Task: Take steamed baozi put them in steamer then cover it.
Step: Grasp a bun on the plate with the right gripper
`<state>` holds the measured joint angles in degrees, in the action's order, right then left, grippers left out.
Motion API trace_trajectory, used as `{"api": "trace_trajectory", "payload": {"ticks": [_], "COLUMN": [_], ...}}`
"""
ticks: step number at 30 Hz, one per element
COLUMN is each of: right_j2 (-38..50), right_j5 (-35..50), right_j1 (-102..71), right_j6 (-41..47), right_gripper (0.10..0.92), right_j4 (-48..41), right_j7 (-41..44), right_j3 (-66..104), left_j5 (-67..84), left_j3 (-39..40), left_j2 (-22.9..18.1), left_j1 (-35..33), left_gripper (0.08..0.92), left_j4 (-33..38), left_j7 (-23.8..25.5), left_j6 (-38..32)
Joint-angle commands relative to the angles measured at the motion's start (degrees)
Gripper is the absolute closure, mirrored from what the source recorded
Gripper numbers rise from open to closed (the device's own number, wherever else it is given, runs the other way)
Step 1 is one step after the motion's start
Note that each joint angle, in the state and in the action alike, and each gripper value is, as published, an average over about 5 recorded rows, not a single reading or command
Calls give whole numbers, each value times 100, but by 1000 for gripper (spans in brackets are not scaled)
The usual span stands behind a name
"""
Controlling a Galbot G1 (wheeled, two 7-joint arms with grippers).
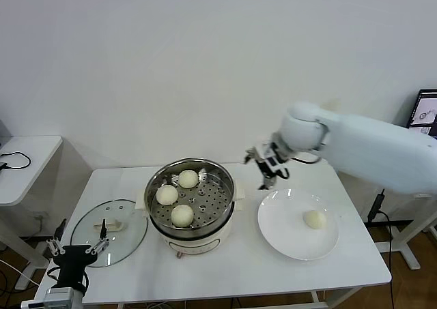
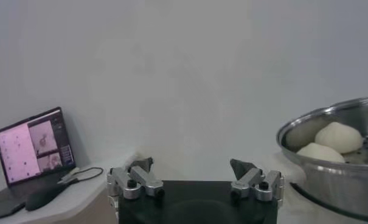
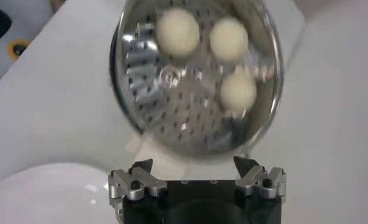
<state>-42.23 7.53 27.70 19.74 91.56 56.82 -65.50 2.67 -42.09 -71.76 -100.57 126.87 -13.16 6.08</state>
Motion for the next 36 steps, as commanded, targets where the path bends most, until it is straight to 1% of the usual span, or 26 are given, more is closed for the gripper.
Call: {"api": "trace_trajectory", "payload": {"ticks": [1,11,18,28,36], "right_j2": [1431,1400,1183,646,282], "right_j5": [-635,-1455,-1932,-2249,-2317], "right_j1": [-1180,-2938,-3688,-4176,-4239], "right_j6": [282,87,-68,-297,-309], "right_gripper": [202,202,203,202,202], "right_j4": [153,-397,-875,-1665,-1950], "right_j7": [-51,-24,-34,-135,-191], "right_j3": [553,1825,2527,3163,3231], "left_j5": [-11,-46,-60,-87,-96], "left_j3": [21,14,-33,-63,-87], "left_j2": [15,-10,-27,-56,-69], "left_j1": [6,-64,-128,-186,-205], "left_gripper": [177,177,177,177,177], "left_j4": [-55,-40,-42,-52,-62], "left_j7": [1,1,-1,0,3], "left_j6": [-2,0,0,-1,-1]}}
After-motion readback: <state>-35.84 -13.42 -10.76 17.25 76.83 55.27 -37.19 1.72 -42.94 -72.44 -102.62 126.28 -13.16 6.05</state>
